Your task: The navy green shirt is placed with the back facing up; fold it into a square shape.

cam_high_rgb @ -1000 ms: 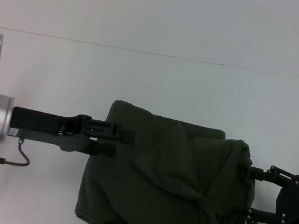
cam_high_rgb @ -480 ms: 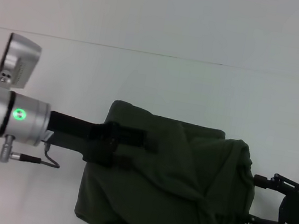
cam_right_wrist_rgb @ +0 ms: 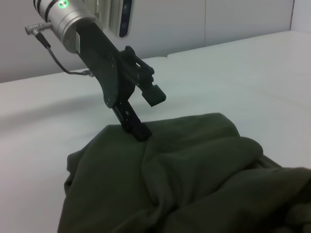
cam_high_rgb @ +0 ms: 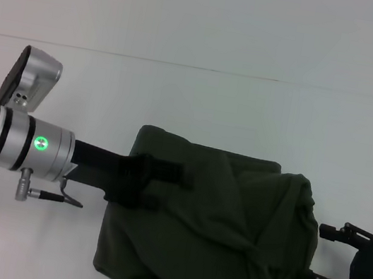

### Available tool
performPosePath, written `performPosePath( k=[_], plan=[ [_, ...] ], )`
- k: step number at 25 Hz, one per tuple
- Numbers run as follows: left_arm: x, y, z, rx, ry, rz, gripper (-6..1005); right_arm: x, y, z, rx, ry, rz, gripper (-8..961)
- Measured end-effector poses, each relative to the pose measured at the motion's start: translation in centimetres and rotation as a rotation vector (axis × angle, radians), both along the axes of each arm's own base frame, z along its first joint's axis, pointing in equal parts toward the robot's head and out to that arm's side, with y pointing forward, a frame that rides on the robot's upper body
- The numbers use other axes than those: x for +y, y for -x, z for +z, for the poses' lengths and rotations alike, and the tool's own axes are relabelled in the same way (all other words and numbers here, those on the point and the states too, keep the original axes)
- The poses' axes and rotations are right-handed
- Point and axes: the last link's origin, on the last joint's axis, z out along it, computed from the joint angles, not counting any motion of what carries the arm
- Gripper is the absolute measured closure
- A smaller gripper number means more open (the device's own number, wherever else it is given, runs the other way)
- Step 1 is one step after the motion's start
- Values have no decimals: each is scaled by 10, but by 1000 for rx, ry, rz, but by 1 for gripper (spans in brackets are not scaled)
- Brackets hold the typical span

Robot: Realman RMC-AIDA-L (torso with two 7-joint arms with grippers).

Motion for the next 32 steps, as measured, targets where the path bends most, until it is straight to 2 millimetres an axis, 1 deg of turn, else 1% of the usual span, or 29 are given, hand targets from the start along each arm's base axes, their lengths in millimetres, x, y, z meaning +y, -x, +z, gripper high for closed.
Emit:
performPosePath(
  k=[5,13,20,28,32],
  plan=[
    [0,1,-3,5,2,10,199,-1,-1,0,-7,4,-1,42],
    [2,-9,-10,17,28,-17,203,0,-2,1,-10,-1,-3,42],
    [2,-13,-17,43,40,-29,207,-1,-3,1,-12,-1,-6,41],
    [7,-4,-10,78,19,-8,211,-2,-4,1,-14,-2,-10,40],
    [6,-4,-11,86,21,-10,214,-2,-4,2,-16,-2,-9,41]
  ],
)
